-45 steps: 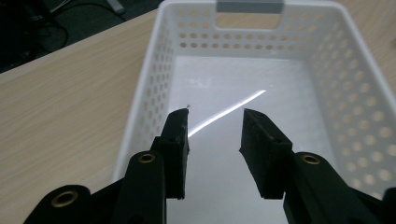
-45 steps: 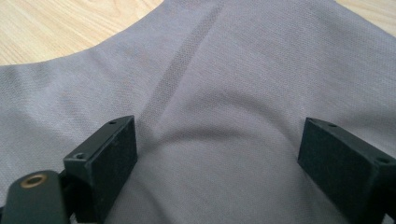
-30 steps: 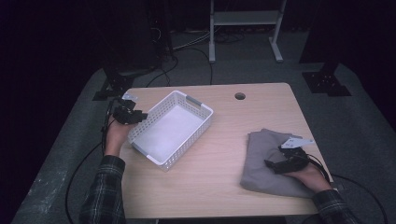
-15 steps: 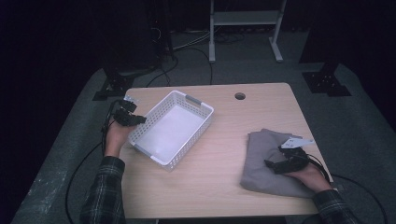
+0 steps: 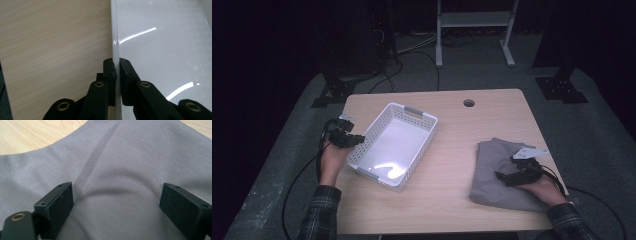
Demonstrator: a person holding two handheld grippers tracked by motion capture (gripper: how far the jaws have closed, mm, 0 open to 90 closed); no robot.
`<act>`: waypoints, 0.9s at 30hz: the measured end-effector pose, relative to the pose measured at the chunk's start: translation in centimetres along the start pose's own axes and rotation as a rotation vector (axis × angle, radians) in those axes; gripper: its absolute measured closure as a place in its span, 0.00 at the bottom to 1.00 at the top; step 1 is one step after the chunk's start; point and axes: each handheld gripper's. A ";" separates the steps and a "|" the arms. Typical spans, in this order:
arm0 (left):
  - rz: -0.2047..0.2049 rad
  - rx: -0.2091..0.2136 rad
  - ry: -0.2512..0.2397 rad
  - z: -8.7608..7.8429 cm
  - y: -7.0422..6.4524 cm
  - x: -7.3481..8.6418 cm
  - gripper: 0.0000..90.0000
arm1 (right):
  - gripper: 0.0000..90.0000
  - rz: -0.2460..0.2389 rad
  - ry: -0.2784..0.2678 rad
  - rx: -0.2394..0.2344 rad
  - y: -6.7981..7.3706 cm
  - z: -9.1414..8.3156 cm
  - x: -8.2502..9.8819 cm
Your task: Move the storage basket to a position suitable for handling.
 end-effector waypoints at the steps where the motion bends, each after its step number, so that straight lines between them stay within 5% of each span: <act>1: -0.011 -0.005 -0.002 -0.3 -0.2 0.4 0.94 | 0.12 0.000 0.000 0.000 0.0 0.0 0.0; 17: -0.046 -0.046 -0.023 -3.1 -1.4 4.1 0.93 | 0.12 -0.001 0.000 0.001 0.0 0.0 0.0; 27: -0.031 -0.038 -0.124 -4.2 -2.1 3.2 0.59 | 0.12 -0.001 0.002 0.003 0.0 0.0 0.0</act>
Point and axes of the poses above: each handheld gripper's, and its own axes: z roughly forward along the jaws, x roughly out of its underside, y roughly to its left, and after that the axes turned 3 degrees about z, right-handed
